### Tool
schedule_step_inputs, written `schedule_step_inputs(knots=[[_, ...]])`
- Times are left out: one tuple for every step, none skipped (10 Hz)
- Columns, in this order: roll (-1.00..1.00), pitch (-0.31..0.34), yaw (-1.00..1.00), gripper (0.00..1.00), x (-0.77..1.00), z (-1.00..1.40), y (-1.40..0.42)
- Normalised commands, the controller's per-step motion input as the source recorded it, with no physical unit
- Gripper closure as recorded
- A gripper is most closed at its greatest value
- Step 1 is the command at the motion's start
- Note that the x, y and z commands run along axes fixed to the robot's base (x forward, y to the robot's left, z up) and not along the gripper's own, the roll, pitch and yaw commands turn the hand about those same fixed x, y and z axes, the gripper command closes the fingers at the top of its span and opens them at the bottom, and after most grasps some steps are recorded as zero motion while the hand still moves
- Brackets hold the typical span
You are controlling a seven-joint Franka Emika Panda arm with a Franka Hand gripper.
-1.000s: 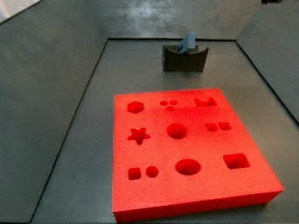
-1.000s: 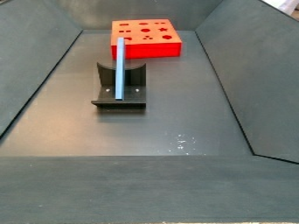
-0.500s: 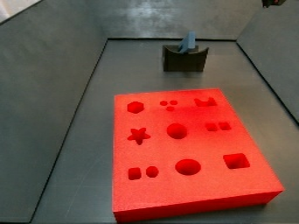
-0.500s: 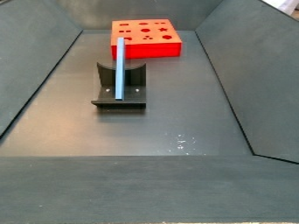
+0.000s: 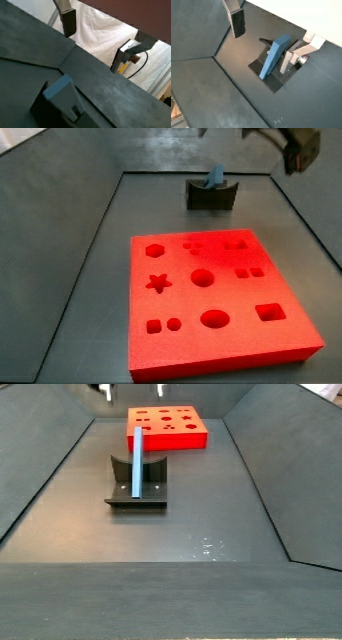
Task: Pick up the double-square object. Move up. Place the double-square object on the fixture. Regrasp the double-square object. Move to above the board. Insert the double-square object.
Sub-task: Regrasp the double-square object, then move to above the board.
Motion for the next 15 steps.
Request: schedule_step_inputs(knots=[[0.07,-0.146,0.0,0.0,0.07,-1.0,0.03],[0.06,-0.135,-0.02,0.0,0.07,-1.0,0.03],[0.07,-0.12,-0.04,0.0,0.07,-1.0,0.03],[0.06,-0.103,-0.06,0.0,0.07,-1.0,0.02],[0.06,-0.081,-0.07,0.0,0.07,-1.0,0.02],[0.06,-0.051,-0.07,0.0,0.07,-0.89,0.02],[0.05,-0.029,-0.06,0.0,0.06,-0.73,0.01],[0.05,-0.006,-0.05,0.0,0.06,-0.57,0.01],[0.05,0.013,-0.03,0.0,0.06,-0.41,0.0],[0.06,0.03,-0.01,0.0,0.07,-0.21,0.0],[0.0,0.0,0.0,1.0,0.0,0.0,0.0],[0.29,-0.257,0.09,1.0,-0.16,1.0,-0.01],[0.26,-0.268,0.08,1.0,-0.16,1.0,-0.02],[0.22,-0.276,0.05,1.0,-0.16,1.0,-0.02],[0.13,-0.274,-0.03,1.0,-0.16,1.0,-0.01]])
